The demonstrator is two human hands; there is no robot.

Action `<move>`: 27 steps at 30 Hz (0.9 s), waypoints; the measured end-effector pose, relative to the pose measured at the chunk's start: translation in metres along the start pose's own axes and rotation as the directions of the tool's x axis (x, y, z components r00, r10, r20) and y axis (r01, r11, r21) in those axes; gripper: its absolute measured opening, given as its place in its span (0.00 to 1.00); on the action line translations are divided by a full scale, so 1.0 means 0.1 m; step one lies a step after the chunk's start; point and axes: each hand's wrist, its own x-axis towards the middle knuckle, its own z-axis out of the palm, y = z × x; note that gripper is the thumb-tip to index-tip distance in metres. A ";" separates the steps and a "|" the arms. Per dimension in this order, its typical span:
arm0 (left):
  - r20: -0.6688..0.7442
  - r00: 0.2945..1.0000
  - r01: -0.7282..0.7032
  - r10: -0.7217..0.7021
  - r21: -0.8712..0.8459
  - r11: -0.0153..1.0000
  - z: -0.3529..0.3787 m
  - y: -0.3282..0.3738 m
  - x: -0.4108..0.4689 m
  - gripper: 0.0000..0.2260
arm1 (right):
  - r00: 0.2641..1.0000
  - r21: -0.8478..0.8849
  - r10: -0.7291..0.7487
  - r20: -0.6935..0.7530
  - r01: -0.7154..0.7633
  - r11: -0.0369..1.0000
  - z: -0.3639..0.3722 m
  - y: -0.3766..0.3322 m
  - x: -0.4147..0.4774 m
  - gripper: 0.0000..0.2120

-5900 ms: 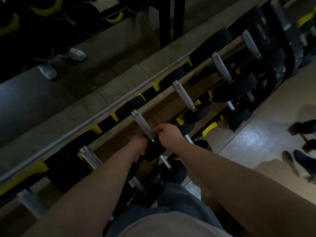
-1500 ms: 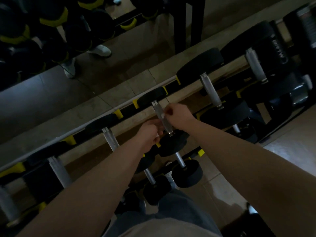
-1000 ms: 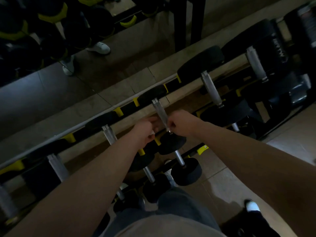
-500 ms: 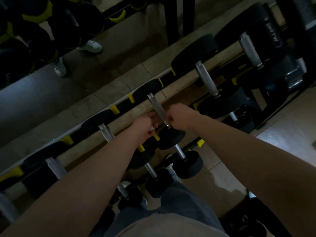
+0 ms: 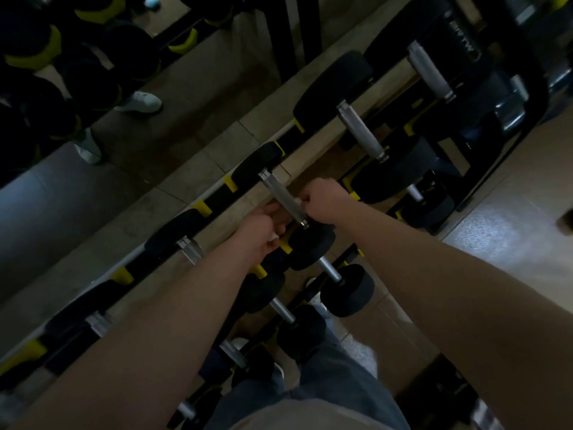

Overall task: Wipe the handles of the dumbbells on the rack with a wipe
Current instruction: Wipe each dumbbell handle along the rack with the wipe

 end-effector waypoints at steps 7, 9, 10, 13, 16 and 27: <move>0.030 0.999 0.026 -0.026 -0.009 1.000 0.00 -0.02 -0.06 0.19 | 0.990 0.162 0.131 -0.042 -0.123 0.979 0.02 -0.09 0.02 0.10; 0.020 0.999 0.039 -0.039 -0.021 0.999 0.00 0.01 -0.08 0.15 | 0.987 0.338 0.121 -0.103 -0.080 0.938 -0.04 -0.24 0.08 0.11; 0.017 0.999 0.047 -0.047 -0.021 0.999 0.01 0.01 -0.08 0.15 | 0.986 0.383 0.101 -0.134 -0.043 0.923 -0.07 -0.30 0.10 0.12; 0.003 0.999 0.041 -0.041 -0.033 0.999 0.01 0.05 -0.04 0.15 | 0.978 0.372 0.056 -0.199 0.022 0.928 -0.12 -0.38 0.12 0.14; -0.006 0.999 0.039 -0.039 -0.049 0.998 -0.03 0.07 0.01 0.17 | 0.994 0.174 0.005 -0.110 0.014 0.985 -0.09 -0.25 0.11 0.12; 0.018 1.000 0.020 -0.019 -0.022 1.000 -0.03 0.04 -0.02 0.20 | 0.996 0.176 0.022 -0.089 -0.006 0.984 -0.21 -0.33 0.24 0.11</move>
